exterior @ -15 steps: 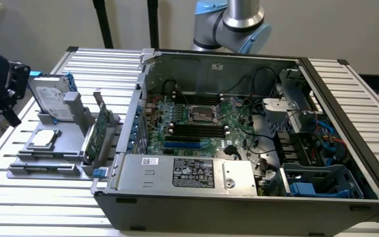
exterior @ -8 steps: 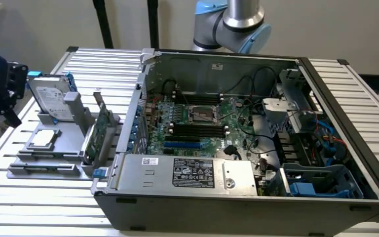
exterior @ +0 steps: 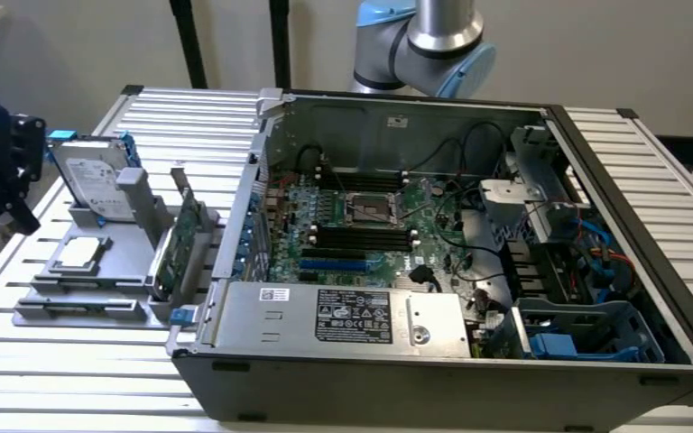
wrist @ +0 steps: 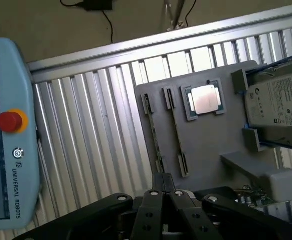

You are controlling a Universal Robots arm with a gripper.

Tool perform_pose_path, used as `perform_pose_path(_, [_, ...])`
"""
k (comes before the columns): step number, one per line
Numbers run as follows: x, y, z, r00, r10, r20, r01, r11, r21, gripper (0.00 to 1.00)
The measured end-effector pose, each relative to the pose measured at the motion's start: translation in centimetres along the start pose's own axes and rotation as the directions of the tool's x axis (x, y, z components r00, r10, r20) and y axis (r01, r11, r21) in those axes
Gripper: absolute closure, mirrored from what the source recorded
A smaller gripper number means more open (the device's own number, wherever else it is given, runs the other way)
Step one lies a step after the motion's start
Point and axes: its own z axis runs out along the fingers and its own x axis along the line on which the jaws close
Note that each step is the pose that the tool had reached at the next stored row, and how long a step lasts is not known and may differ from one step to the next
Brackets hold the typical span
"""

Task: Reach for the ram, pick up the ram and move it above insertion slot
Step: 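Pick up the ram and move it above insertion slot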

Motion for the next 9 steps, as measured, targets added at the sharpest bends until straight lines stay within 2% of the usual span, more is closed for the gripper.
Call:
perform_pose_path(5, [0.00, -0.01, 0.15, 0.9958, -0.091, -0.0034, 0.091, 0.9958, -0.0001, 0.89])
perform_pose_path(9, [0.00, -0.01, 0.28, 0.9866, -0.163, -0.0062, 0.163, 0.9866, -0.0005, 0.89])
